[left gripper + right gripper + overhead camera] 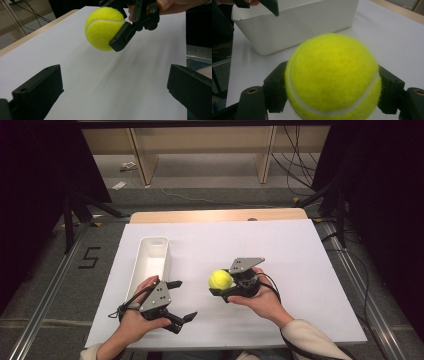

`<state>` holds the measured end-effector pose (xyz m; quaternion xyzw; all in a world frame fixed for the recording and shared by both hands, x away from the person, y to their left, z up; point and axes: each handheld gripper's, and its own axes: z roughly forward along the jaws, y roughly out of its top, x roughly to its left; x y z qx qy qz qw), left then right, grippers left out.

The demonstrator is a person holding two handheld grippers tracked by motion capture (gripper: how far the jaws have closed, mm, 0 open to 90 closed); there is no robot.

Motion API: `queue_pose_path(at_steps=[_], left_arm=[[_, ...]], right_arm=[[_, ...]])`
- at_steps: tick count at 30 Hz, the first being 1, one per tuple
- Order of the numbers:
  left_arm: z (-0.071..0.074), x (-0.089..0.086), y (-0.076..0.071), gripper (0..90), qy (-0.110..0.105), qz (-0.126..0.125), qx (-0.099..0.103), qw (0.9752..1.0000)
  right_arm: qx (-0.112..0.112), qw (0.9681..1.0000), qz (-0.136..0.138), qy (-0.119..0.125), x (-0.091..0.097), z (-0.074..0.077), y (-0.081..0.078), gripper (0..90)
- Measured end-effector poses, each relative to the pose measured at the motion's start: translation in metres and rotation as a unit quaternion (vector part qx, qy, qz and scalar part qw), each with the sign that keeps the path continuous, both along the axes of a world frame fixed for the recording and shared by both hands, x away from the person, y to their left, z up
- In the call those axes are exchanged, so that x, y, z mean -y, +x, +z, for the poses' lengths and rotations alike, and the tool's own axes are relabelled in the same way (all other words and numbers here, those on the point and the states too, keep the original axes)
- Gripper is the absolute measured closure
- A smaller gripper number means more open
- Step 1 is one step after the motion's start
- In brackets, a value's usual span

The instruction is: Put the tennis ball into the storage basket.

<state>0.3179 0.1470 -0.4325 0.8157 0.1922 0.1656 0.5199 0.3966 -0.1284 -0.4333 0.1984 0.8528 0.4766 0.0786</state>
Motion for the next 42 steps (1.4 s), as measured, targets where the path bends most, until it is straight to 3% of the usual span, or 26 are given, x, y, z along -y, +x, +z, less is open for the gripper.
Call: queue_pose_path(at_steps=[42], left_arm=[[0.000, 0.000, 0.000, 0.0, 0.000, -0.001, -0.001, 1.0000]], right_arm=[[0.015, 0.9995, -0.016, 0.024, -0.001, 0.015, 0.007, 26.8]])
